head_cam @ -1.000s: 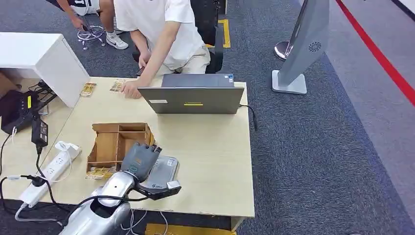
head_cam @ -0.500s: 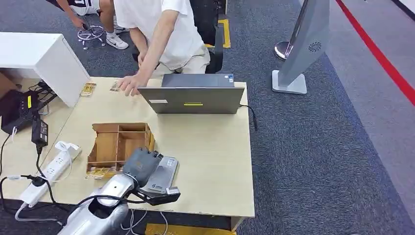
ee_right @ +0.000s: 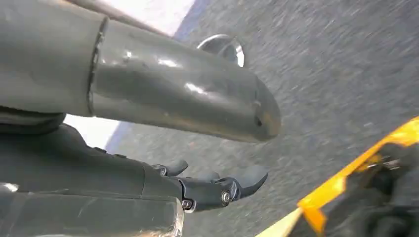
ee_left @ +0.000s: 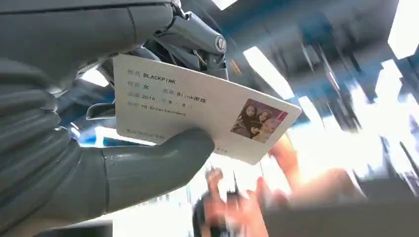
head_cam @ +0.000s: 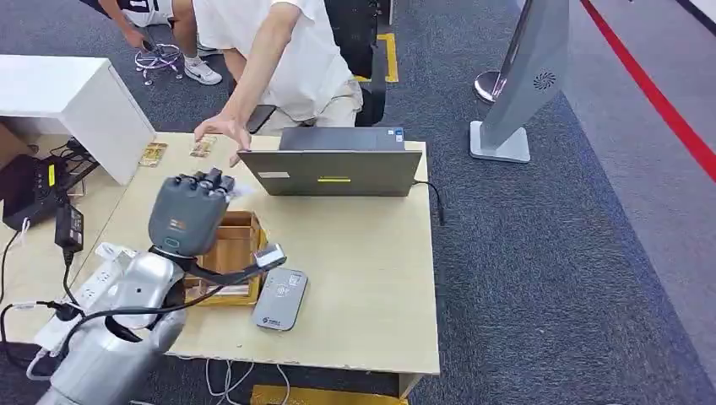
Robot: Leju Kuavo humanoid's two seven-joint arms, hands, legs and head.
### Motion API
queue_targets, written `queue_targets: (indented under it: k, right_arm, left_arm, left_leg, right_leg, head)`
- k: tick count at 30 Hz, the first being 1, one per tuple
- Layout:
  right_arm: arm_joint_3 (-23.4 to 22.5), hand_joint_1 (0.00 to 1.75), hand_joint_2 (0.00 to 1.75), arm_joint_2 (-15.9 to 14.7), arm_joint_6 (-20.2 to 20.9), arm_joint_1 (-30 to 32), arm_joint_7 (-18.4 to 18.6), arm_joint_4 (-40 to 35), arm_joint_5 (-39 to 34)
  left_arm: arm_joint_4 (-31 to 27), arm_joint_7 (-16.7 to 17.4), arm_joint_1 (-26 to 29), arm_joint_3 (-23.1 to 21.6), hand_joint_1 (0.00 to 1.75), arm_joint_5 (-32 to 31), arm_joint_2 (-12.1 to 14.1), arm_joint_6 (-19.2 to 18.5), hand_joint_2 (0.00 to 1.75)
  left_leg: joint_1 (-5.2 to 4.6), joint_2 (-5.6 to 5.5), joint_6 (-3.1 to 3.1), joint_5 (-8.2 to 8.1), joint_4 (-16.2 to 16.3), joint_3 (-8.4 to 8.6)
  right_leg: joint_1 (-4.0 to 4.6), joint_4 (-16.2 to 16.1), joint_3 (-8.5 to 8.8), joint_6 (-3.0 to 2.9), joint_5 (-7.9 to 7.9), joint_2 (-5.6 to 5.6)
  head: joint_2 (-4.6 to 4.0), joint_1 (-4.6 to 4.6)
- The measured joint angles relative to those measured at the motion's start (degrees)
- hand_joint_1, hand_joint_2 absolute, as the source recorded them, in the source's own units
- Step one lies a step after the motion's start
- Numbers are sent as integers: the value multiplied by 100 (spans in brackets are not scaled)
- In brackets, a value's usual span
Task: Pass the card to the sensor for recognition and then transmit it.
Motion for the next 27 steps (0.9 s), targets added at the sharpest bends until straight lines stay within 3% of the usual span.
queue_targets:
  k: [3, 8, 14, 15, 27]
  right_arm:
    - [85, 0, 0, -108, 0, -69, -165, -18, -167]
    - [112, 0, 0, -228, 0, -233, -318, -18, -488]
    - [164, 0, 0, -269, -2, -275, -302, -20, -602]
    - [184, 0, 0, -271, -2, -275, -296, -20, -578]
    - [212, 0, 0, -311, -2, -133, -71, -74, -307]
  left_arm:
    - [-130, -37, -273, 327, 175, -57, 138, 221, 175]
    - [-68, 68, -717, 650, 175, -254, 357, -161, 175]
    - [330, 68, -850, 753, 175, -304, 457, -56, 175]
    - [422, 68, -834, 753, 0, -304, 477, -19, 175]
    - [751, 68, -679, 759, 0, -221, 457, 160, 175]
  left_leg:
    - [1, -1, 4, 5, 0, 0]
    - [0, -1, 3, 10, 0, 0]
    - [-1, -2, 3, 10, 0, -1]
    - [0, -1, 3, 10, 0, -1]
    - [-1, -1, 3, 9, 0, -2]
  right_leg:
    - [0, 1, 1, 0, 0, -1]
    - [0, 0, 2, 3, 3, -1]
    - [-1, 0, 2, 3, 3, -1]
    - [0, 0, 1, 3, 3, -1]
    - [0, 0, -1, 3, 3, -1]
  head:
    - [0, 4]
    - [0, 2]
    - [0, 2]
    - [0, 2]
    - [0, 4]
